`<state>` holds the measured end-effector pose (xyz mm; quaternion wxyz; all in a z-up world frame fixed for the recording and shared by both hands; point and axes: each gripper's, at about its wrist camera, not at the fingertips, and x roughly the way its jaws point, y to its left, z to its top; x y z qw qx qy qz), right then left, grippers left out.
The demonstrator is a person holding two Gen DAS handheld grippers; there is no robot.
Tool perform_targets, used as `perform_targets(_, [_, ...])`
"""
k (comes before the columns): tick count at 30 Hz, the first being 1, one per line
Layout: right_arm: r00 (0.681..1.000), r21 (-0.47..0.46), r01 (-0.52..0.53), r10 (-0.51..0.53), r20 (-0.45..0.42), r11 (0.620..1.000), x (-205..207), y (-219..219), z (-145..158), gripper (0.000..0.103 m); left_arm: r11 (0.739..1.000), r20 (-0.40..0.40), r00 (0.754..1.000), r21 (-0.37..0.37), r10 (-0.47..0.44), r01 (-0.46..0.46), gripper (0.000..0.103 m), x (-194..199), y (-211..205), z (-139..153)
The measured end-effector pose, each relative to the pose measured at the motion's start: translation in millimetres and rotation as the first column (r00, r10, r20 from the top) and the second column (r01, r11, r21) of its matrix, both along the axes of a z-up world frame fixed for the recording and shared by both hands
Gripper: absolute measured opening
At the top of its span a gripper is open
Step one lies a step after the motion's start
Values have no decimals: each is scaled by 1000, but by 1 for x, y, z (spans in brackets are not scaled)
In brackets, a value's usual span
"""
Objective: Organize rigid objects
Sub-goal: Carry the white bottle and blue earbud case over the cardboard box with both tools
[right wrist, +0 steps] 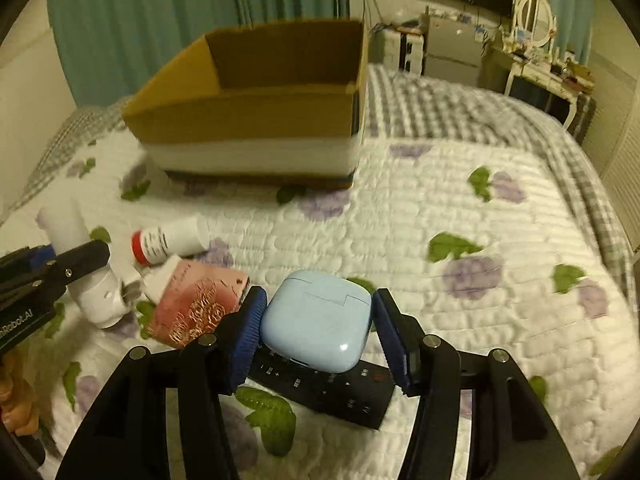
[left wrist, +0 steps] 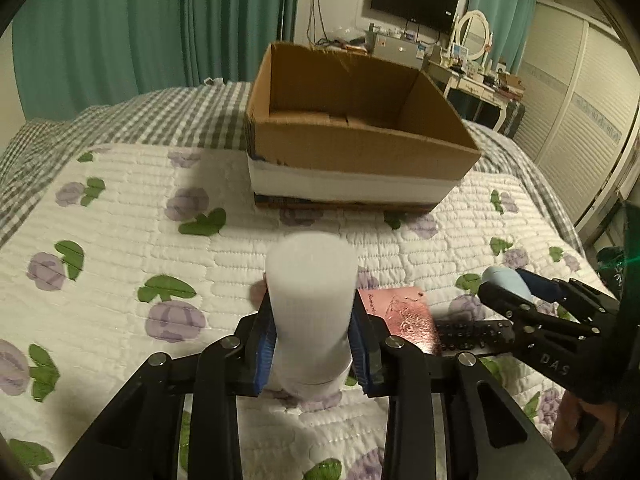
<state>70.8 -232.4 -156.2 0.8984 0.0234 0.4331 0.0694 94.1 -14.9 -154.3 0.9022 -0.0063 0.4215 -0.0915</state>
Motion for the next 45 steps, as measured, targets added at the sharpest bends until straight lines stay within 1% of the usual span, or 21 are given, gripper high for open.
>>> perform_targets(3, [999,9,-1,1,43,1000,-9,4,21,55,1000,28,1000,-3,8,-8,33,-4,3,16])
perform_targets(7, [992,11,-17,15,127,1000,-21,8,58,55,1000,77,997,-8,4,-3,33,-12,5,42])
perform_targets(10, [985,1,-30,30,167,1000,-29,9,80,55,1000,124,992,-6,-3,4,33,-19,3,65])
perform_targets(12, [981,9,-33,31,190,999,-33,10,94,55,1000,150,989,-19,-10,13,33,-23,3,79])
perform_targets(14, [975,10,-34,31,219,999,-39,10,109,55,1000,183,983,-15,-20,23,33,-26,1,93])
perform_targets(17, [960,0,-32,30,278,999,-48,11,135,55,999,237,971,-13,-29,33,33,-28,1,116])
perform_targets(20, [943,8,-29,25,333,1000,-53,9,160,55,999,275,961,-28,-30,40,33,-26,4,137])
perform_targets(26, [897,-18,-44,47,439,999,-57,15,208,55,999,332,943,-34,-23,36,33,-17,9,164])
perform_targets(30, [874,-31,-60,68,482,998,-49,22,230,55,999,368,930,-36,-18,33,33,-7,11,179])
perform_targets(34, [862,-36,-74,82,501,997,-33,25,242,55,999,391,920,-37,-17,34,33,6,10,190])
perform_targets(38, [859,-50,-79,94,503,996,-10,29,242,55,999,402,916,-29,-18,32,33,30,6,191])
perform_targets(41, [867,-46,-90,100,488,995,10,27,234,55,999,388,922,-23,-15,26,33,53,3,183])
perform_targets(45, [886,-53,-99,112,451,994,41,26,213,55,999,348,937,-15,-25,32,33,87,-3,163])
